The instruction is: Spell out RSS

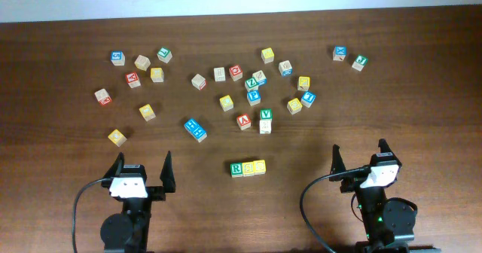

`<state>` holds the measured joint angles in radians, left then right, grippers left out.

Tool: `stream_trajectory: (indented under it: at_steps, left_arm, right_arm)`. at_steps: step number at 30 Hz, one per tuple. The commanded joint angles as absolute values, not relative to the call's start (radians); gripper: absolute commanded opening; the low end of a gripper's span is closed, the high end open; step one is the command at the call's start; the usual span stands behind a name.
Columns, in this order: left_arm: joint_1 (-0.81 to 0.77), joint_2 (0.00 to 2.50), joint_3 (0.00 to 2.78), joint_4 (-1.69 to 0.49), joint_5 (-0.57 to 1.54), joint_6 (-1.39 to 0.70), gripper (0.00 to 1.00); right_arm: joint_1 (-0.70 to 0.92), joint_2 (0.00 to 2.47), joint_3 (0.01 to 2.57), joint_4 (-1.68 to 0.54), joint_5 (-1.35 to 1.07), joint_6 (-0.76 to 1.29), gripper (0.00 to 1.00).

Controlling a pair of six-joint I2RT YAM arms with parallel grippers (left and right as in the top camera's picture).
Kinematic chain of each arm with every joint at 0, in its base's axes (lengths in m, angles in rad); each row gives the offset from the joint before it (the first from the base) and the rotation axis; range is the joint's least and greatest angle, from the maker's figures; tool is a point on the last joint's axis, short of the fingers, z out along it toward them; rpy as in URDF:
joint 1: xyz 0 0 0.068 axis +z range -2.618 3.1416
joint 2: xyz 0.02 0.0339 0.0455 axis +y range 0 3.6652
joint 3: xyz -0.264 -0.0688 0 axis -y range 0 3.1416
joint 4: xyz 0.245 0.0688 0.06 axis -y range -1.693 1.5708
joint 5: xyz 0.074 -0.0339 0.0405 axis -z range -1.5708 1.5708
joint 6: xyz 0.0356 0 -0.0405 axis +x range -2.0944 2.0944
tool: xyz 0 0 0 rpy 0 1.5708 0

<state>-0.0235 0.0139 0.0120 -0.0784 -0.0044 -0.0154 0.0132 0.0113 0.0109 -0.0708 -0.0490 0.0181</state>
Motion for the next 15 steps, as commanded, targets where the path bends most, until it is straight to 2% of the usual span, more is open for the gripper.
stream_trajectory:
  at_steps: [1, 15]
  left_arm:
    - [-0.018, 0.049, 0.009, -0.086, 0.004, 0.001, 0.99]
    - [-0.019, 0.004, 0.009, -0.085, 0.003, 0.023, 0.99]
  right_arm:
    - [0.005, 0.004, 0.006, -0.076, -0.047, 0.016, 0.98]
    - [0.005, 0.004, 0.006, -0.076, -0.048, 0.016, 0.98]
